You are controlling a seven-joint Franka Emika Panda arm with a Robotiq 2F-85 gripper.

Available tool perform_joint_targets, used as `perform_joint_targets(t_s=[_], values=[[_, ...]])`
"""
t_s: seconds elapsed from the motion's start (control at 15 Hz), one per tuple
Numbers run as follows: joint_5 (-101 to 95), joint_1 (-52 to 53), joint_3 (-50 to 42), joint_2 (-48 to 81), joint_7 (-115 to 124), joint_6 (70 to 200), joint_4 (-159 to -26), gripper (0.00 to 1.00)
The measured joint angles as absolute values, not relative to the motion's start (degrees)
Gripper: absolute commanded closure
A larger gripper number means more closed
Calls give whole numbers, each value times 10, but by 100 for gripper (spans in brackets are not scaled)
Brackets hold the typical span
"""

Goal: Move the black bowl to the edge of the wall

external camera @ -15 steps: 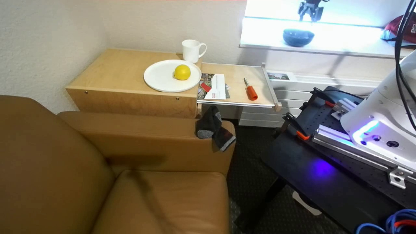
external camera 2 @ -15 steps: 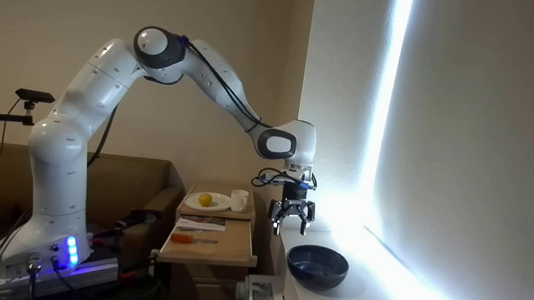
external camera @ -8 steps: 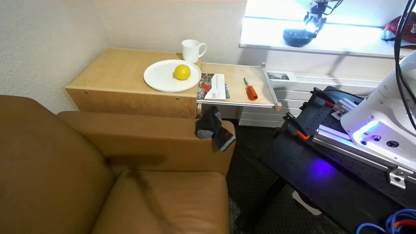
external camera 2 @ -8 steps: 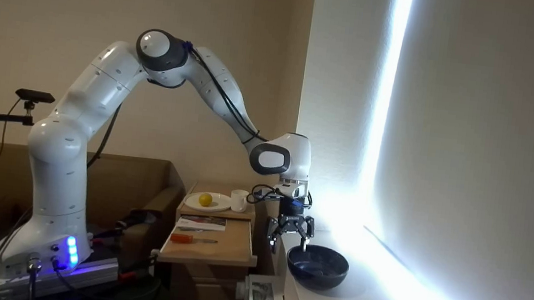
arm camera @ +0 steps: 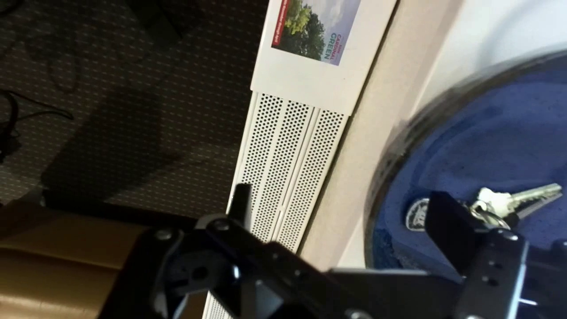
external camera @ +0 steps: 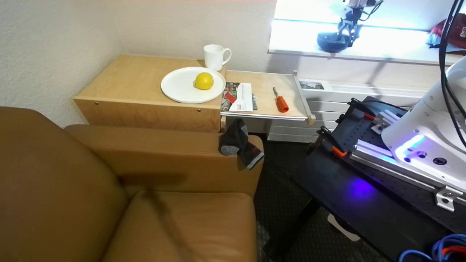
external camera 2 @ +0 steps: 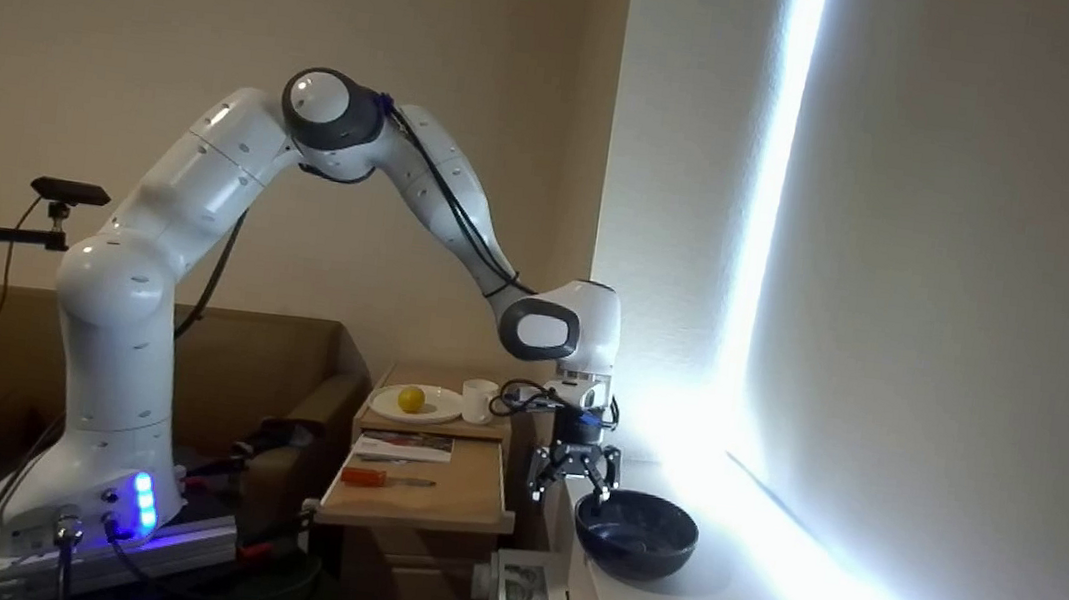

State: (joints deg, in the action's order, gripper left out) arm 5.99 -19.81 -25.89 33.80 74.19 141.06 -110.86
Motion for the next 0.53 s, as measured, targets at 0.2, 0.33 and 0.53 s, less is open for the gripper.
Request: perform_joint_targets(t_s=[0.2, 0.33, 0.53], values=[[79, -199, -252, 374, 748, 1411, -1100, 0], [95, -200, -250, 389, 751, 1414, -1088, 25], [97, -200, -251, 393, 752, 1414, -1079, 42]])
